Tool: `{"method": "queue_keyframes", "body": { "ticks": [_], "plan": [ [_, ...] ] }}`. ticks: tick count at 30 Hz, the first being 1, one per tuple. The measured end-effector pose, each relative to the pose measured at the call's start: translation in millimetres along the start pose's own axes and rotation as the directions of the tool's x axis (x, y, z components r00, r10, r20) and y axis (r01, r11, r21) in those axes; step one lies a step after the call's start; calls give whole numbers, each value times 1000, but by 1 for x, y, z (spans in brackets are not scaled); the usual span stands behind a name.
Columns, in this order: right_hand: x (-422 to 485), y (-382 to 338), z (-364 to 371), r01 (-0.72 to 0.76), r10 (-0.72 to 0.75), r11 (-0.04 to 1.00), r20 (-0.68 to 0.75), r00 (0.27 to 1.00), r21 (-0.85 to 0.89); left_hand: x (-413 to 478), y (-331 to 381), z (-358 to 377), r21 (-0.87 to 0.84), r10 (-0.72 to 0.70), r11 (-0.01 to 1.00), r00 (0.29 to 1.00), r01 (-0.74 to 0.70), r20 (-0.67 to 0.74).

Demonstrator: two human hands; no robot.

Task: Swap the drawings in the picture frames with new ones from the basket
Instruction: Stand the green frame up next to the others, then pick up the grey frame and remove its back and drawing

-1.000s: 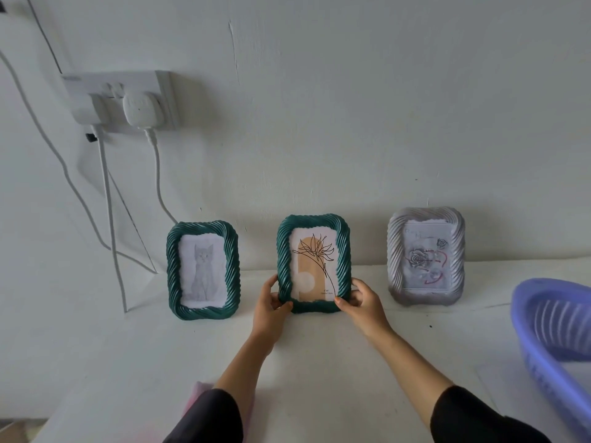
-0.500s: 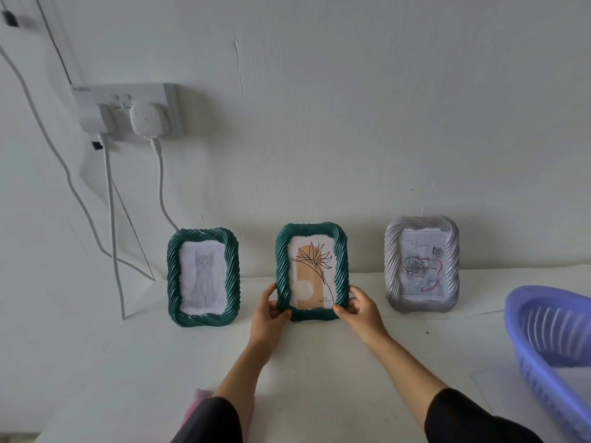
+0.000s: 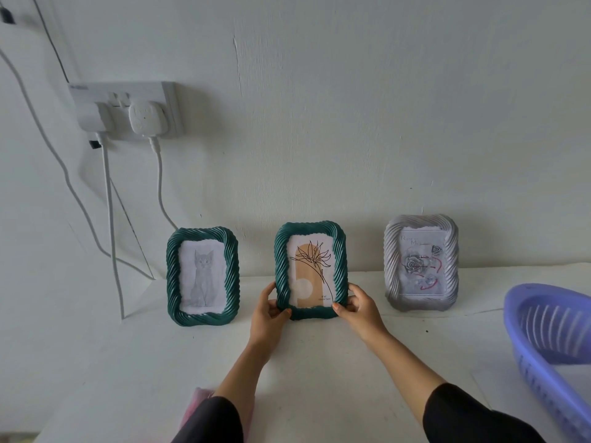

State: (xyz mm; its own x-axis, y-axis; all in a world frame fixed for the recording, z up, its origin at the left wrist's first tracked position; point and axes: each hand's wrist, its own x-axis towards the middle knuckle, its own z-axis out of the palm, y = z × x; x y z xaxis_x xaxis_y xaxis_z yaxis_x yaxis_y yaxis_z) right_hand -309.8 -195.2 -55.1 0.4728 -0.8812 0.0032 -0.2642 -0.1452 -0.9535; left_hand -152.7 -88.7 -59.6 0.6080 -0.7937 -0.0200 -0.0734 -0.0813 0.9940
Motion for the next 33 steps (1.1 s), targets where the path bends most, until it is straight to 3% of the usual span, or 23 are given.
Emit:
{"method": "queue_keyframes", "body": {
  "ticks": [11,16,19,21,22,25,27,29,30,33],
  "plan": [
    [2,5,0,6,-6,999,4,1000,31,-4,6,2,-26,-8,1000,1000,7,-21],
    [1,4,-4,-41,40,991,15,999,128,-9,16,6,-74,-70,995,997,69,-21],
    [-2,6,-13,-74,75,984,0,997,161,-16,24,19,60,-16,998,971,31,-240],
    [-9,8,-24,-30,40,992,-82,996,125,-29,36,36,162,121,985,880,-51,-460],
    [-14,8,-32,21,-4,994,-153,988,110,-36,42,49,206,227,969,833,-139,-505],
    [-25,0,-58,155,-140,988,-458,878,-5,-51,55,90,330,593,802,732,-498,-335],
    [-23,-7,-78,167,-193,981,-656,730,-103,-50,63,114,322,672,719,734,-616,-98],
    [-16,-9,-95,128,-188,982,-761,622,-138,-45,73,134,263,592,747,791,-610,155],
    [-13,-8,-103,97,-169,986,-781,601,-138,-40,76,144,245,528,776,811,-581,251],
    [-2,3,-123,8,-101,992,-771,629,-124,-24,80,168,286,386,832,867,-474,316]
  ]
}}
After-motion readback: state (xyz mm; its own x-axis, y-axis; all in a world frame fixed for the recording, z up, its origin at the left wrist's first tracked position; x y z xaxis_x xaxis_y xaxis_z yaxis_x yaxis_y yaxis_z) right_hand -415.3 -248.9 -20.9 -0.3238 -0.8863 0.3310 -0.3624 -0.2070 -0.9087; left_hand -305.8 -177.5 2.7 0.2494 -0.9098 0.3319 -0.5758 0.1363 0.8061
